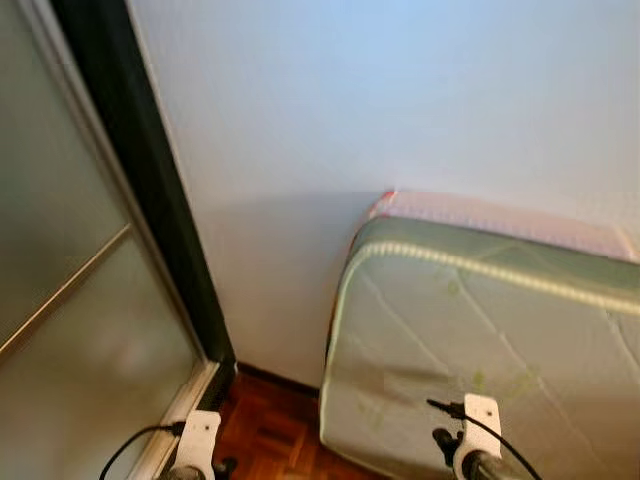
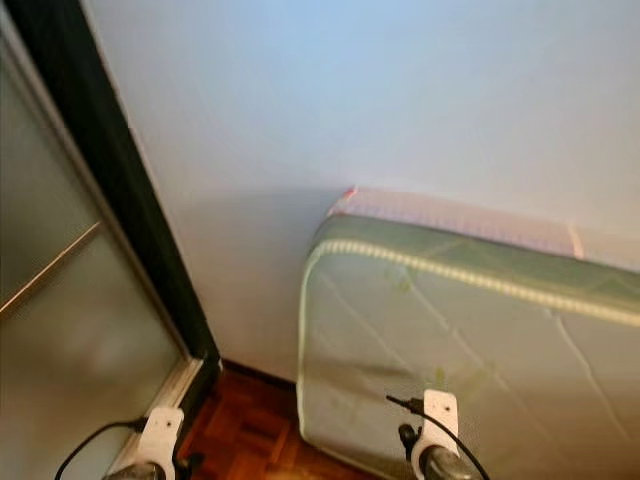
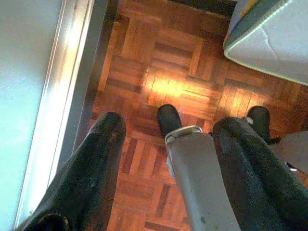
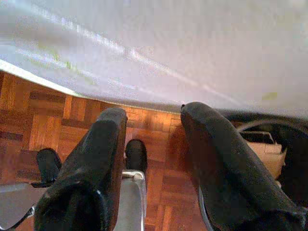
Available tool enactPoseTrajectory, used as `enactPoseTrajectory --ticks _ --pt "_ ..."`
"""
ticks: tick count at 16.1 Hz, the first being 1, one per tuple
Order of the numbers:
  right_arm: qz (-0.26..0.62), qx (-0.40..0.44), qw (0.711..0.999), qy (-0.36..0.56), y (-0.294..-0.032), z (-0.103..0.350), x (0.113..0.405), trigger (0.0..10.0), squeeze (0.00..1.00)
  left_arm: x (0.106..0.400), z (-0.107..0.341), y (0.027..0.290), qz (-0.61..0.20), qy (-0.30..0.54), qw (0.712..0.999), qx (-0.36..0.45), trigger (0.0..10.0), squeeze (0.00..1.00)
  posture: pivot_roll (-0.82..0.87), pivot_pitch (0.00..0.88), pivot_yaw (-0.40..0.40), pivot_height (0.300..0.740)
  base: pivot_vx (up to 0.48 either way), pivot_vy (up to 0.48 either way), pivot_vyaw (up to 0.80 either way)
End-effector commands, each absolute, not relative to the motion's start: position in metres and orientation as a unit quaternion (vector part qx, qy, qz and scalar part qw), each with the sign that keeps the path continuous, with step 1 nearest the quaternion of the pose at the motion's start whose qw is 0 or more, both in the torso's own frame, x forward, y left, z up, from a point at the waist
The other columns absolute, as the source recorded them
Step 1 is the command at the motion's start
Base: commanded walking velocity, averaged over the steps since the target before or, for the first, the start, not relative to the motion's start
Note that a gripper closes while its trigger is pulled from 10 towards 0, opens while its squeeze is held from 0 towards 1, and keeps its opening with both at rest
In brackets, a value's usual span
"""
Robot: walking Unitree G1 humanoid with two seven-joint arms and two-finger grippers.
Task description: Clean up the room
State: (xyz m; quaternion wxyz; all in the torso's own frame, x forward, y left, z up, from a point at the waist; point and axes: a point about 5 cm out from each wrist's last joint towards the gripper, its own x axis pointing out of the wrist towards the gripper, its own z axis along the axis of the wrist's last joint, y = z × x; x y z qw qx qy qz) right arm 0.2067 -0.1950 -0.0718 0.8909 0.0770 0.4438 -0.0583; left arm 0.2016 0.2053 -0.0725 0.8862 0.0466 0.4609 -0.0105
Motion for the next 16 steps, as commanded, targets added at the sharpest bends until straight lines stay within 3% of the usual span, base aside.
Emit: enactPoseTrajectory --ticks 1,13,16 --pt "-0.063 0.08 0.889 0.446 -0.1966 -0.0735 0.2032 10.0 0.0 0.1964 -0.0755 0.205 -0.014 0.471 0.88 0.052 10.0 0.0 -0.09 0.0 -0.043 0.74 -0.27 0.0 0.0" --pt "-0.065 0.084 0.89 0.444 -0.1966 -0.0733 0.2034 10.0 0.0 0.1965 -0.0754 0.2052 -0.015 0.471 0.88 0.054 10.0 0.0 -0.09 0.0 -0.045 0.74 -0.265 0.0 0.0" --pt "-0.065 0.086 0.89 0.443 -0.1962 -0.0732 0.2037 10.0 0.0 0.197 -0.0751 0.2056 -0.014 0.47 0.881 0.055 10.0 0.0 -0.09 0.0 -0.043 0.74 0.0 0.0 0.0"
